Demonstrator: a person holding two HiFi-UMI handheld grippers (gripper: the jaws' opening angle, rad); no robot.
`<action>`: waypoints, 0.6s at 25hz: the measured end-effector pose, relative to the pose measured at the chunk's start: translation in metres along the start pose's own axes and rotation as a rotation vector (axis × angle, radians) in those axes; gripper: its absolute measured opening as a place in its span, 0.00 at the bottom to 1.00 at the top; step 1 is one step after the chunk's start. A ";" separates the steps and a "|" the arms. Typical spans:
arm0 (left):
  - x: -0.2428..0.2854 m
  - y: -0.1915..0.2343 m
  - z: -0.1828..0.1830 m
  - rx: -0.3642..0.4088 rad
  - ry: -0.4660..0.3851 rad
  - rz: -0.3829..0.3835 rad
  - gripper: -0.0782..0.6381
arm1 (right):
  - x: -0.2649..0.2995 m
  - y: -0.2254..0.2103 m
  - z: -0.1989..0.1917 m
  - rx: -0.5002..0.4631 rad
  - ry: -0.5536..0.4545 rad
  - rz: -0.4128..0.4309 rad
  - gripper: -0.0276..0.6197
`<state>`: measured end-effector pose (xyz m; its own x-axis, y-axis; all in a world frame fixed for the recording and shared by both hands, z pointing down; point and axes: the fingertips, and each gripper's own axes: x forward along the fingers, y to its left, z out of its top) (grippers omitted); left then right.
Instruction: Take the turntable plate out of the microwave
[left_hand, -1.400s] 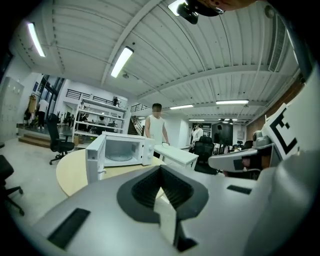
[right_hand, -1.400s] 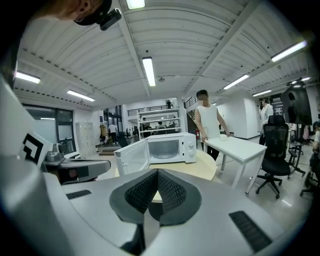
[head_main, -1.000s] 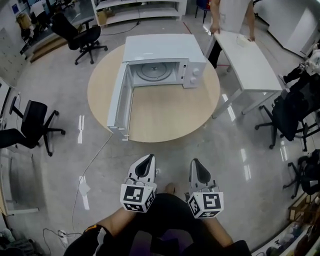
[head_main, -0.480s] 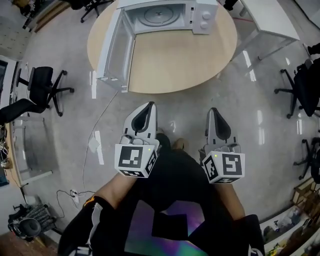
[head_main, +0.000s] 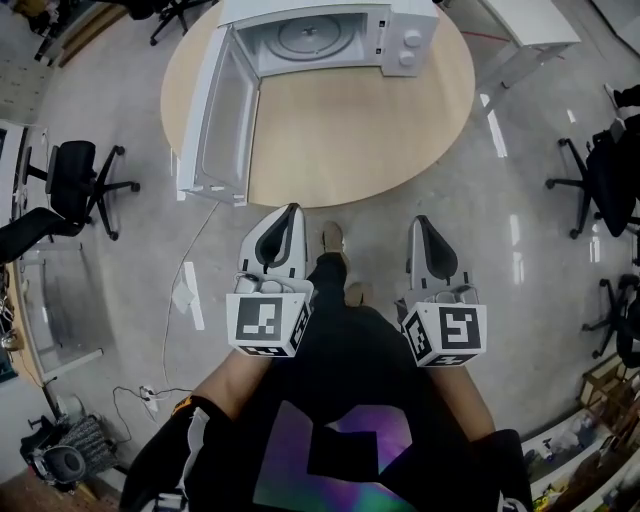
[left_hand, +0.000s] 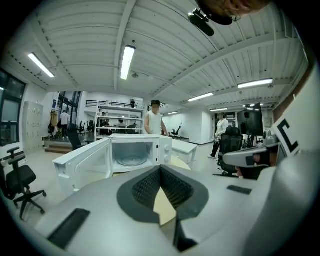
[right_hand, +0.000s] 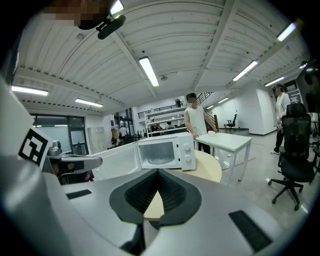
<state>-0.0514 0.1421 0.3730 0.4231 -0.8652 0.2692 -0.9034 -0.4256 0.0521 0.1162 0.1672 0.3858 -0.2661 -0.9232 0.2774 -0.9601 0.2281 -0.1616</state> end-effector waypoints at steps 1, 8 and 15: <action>0.008 0.002 0.002 -0.006 0.000 -0.008 0.17 | 0.008 0.000 0.003 -0.011 0.004 0.002 0.07; 0.064 0.059 0.025 -0.039 -0.023 0.031 0.17 | 0.073 -0.006 0.025 -0.079 0.020 0.022 0.07; 0.116 0.106 0.042 -0.083 -0.040 0.062 0.17 | 0.144 -0.013 0.044 -0.105 0.058 0.021 0.06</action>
<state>-0.0950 -0.0140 0.3696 0.3671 -0.8998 0.2360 -0.9299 -0.3488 0.1165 0.0939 0.0176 0.3861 -0.2876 -0.8993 0.3294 -0.9573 0.2810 -0.0686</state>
